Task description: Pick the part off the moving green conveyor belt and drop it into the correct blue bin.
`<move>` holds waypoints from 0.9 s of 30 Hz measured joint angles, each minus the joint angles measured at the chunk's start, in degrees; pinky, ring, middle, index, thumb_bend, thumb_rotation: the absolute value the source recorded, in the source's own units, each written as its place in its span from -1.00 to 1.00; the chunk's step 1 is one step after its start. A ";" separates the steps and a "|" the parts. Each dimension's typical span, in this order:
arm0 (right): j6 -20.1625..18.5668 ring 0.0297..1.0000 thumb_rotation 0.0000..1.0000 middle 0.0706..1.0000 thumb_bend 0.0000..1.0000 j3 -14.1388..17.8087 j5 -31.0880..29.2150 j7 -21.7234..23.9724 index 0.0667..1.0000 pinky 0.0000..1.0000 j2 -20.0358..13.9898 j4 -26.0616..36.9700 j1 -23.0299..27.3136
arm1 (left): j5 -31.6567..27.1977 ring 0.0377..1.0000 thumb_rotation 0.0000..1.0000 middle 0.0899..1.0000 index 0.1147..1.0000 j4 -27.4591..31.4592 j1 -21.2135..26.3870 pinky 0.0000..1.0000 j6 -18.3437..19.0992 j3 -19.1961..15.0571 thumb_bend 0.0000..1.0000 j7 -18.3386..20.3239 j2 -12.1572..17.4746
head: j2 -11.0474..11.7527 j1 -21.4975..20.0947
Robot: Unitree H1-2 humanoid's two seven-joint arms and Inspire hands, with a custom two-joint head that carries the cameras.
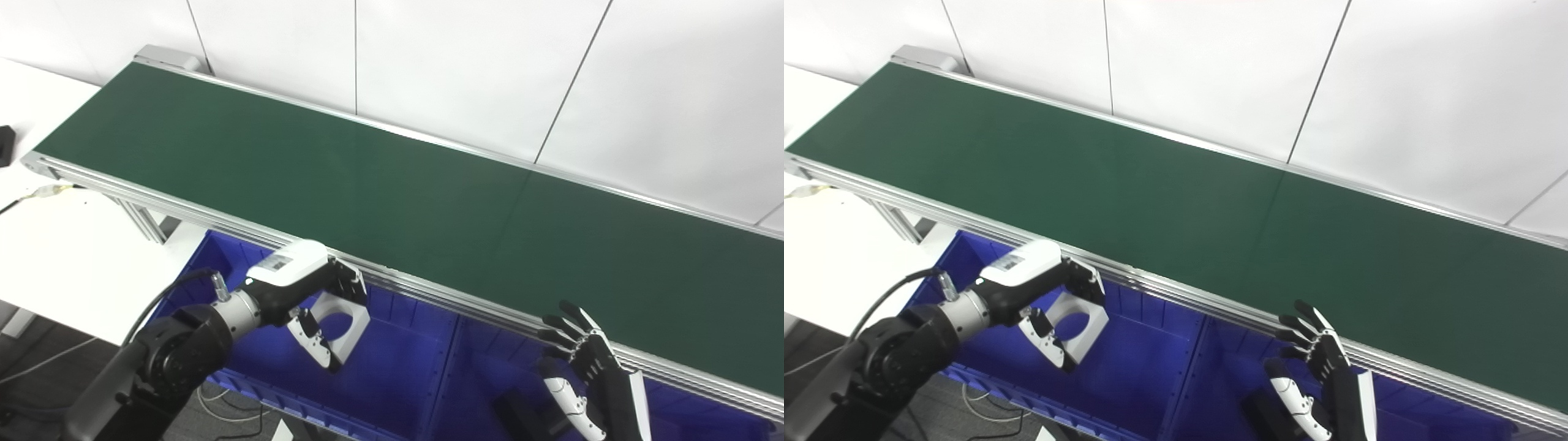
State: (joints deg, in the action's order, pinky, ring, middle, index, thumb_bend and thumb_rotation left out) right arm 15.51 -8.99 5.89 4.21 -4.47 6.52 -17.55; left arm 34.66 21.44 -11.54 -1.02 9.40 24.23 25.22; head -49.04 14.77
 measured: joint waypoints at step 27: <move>-0.48 0.38 0.07 0.49 0.19 0.32 0.00 0.48 0.65 0.20 0.37 0.03 0.59 | 2.95 -0.14 -1.00 -0.17 -0.10 -21.48 5.61 0.25 -4.77 6.60 0.01 -11.19 -5.83 | -0.18 -0.97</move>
State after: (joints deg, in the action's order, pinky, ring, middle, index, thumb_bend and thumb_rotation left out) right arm 15.03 -8.67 5.89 4.69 -4.10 6.54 -16.95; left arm 37.61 -0.04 -5.93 -5.79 16.00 13.04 19.39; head -49.22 13.80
